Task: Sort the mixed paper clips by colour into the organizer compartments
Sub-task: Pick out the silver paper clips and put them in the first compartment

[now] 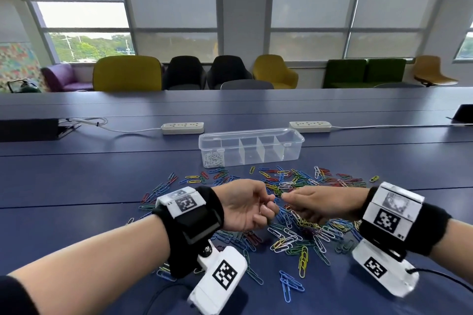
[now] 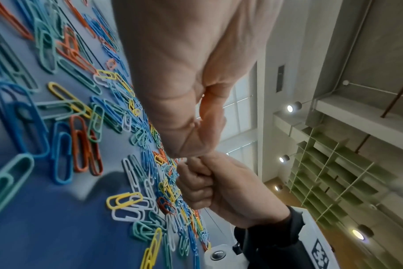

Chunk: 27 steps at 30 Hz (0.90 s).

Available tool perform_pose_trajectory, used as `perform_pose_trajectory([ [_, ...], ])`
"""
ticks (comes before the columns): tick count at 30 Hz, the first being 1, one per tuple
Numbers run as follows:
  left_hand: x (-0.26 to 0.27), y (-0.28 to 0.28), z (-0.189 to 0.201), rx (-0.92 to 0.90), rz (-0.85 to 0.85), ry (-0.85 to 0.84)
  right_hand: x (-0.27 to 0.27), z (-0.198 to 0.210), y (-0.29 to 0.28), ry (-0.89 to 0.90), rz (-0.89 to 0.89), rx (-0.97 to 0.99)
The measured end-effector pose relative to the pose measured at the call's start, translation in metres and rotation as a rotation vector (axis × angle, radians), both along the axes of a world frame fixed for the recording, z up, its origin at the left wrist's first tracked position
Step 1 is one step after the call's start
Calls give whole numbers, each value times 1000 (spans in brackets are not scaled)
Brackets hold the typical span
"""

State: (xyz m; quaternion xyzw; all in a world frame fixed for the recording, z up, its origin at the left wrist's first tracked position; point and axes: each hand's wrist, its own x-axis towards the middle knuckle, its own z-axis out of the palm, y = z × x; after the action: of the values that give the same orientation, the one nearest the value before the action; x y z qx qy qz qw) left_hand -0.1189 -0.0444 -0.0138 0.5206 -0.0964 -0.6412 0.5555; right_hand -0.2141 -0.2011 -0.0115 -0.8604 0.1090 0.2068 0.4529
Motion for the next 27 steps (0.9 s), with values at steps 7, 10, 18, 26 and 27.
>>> perform_pose_trajectory([
  [7,-6,-13,-3,279,-422,-1177,-4,-5,8,-87,320,-661],
  [10,-7,-14,-9,315,-536,-1435,-3,-11,10,-103,309,-662],
  [18,0,-9,-8,373,-651,-1542,-1,-15,18,-123,286,-613],
  [26,22,27,11,115,-113,-755,-4,-16,25,-132,350,-679],
  [27,25,31,12,55,-43,-660,-4,-16,25,-126,364,-690],
])
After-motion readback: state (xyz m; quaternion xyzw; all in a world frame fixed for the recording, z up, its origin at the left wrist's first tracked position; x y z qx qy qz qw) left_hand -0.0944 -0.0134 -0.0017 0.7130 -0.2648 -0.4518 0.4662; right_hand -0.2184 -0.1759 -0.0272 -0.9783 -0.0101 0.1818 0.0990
